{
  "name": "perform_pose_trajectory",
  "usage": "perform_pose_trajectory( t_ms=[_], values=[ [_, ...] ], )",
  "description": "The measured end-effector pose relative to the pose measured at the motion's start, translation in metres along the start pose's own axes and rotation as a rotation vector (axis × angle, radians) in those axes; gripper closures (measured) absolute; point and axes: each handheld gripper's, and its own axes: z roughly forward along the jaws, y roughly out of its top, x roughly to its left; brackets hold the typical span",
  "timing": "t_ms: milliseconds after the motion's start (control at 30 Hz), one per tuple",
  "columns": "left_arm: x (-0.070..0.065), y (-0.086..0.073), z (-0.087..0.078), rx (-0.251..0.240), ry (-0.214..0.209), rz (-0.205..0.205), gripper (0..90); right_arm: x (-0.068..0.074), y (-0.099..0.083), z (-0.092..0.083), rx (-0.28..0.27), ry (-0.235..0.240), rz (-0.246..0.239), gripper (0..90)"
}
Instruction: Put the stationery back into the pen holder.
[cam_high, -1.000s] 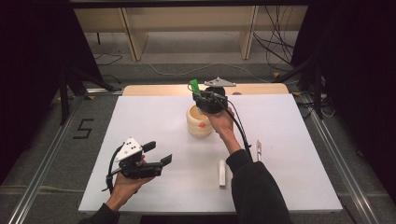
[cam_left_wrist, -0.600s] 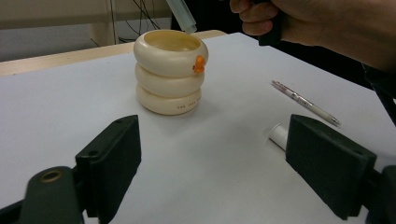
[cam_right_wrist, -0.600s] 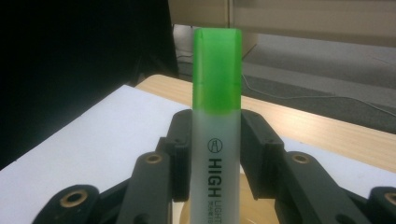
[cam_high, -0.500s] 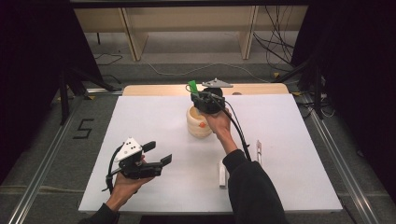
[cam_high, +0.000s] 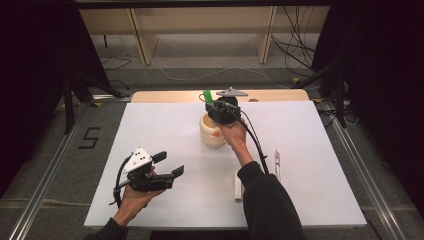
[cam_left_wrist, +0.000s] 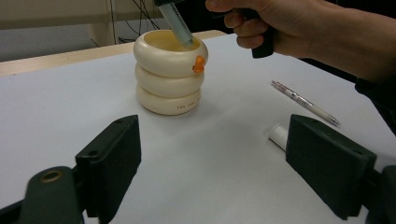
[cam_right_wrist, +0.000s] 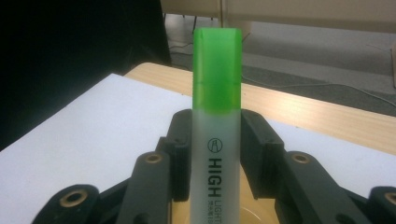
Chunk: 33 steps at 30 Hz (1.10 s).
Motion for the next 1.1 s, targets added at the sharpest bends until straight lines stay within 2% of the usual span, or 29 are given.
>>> perform_pose_trajectory(
  t_ms=[1100],
  values=[
    [0.000,0.000,0.000,0.003,0.001,0.003,17.7,-0.004,-0.016,0.005,0.027,-0.004,0.003,66.9]
  ],
)
